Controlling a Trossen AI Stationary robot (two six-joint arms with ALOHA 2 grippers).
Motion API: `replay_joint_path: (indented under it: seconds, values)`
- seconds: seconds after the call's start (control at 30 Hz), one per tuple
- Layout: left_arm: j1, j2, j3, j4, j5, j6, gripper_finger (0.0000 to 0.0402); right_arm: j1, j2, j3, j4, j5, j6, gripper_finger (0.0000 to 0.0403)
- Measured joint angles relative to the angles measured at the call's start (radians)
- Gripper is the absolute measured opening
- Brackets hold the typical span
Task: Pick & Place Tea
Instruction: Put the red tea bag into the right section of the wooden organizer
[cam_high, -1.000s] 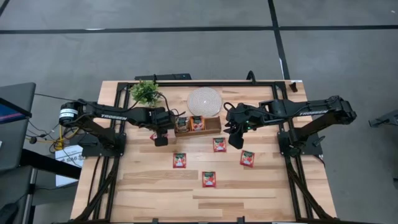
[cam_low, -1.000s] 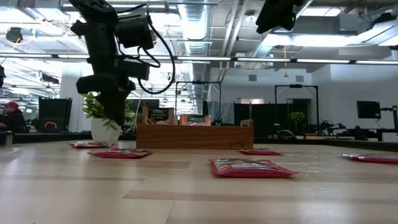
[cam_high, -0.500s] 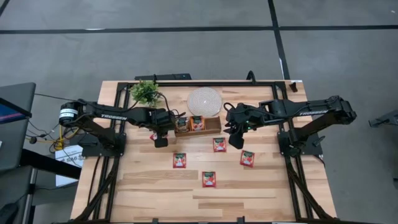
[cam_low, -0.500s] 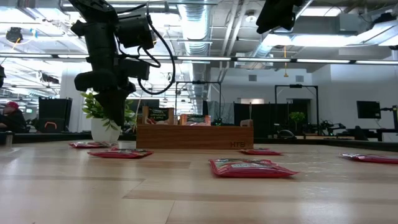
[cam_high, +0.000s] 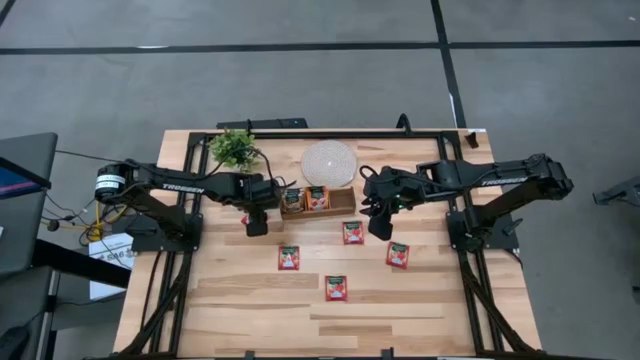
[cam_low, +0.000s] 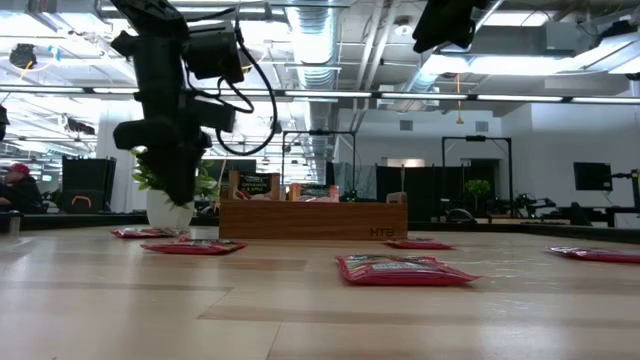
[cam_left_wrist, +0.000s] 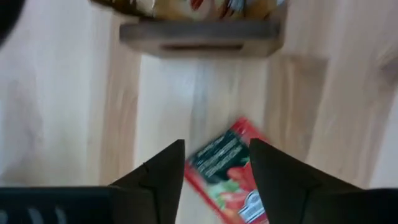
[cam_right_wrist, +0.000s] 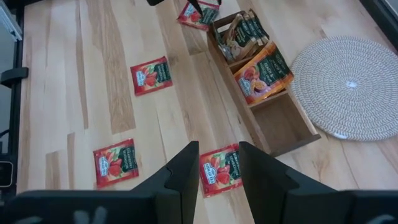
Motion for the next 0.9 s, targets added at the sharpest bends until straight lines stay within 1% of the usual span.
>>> replay_joint_path:
  seconds: [0.07, 0.17, 0.23, 0.33, 0.43, 0.5, 0.7, 0.8, 0.9]
  values:
    - [0.000, 0.000, 0.000, -0.022, -0.026, 0.030, 0.0182, 0.006, 0.000, 0.000, 0.000, 0.000, 0.000, 0.0107]
    - [0.000, 0.000, 0.000, -0.029, -0.065, 0.076, 0.0184, 0.006, 0.000, 0.000, 0.000, 0.000, 0.000, 0.0107]
    - [0.000, 0.000, 0.000, -0.038, -0.059, 0.134, 0.0183, 0.005, 0.000, 0.000, 0.000, 0.000, 0.000, 0.0107]
    - [0.002, 0.000, 0.000, -0.052, 0.021, 0.298, 0.0183, 0.003, 0.000, 0.000, 0.000, 0.000, 0.000, 0.0107]
    - [0.020, 0.000, 0.000, -0.059, 0.134, 0.443, 0.0183, 0.003, 0.000, 0.000, 0.001, 0.000, 0.000, 0.0107]
    - [0.048, 0.000, 0.000, -0.052, 0.174, 0.501, 0.0182, 0.003, 0.000, 0.000, 0.001, 0.001, 0.000, 0.0107]
    - [0.155, 0.000, 0.000, -0.026, 0.199, 0.552, 0.0182, 0.003, 0.000, 0.000, 0.001, 0.001, 0.000, 0.0107]
    - [0.177, 0.000, 0.000, -0.025, 0.249, 0.555, 0.0182, 0.003, 0.000, 0.000, 0.001, 0.001, 0.000, 0.0107]
    - [0.187, 0.011, 0.000, -0.014, 0.267, 0.566, 0.0182, 0.003, 0.000, 0.000, 0.001, 0.001, 0.000, 0.0107]
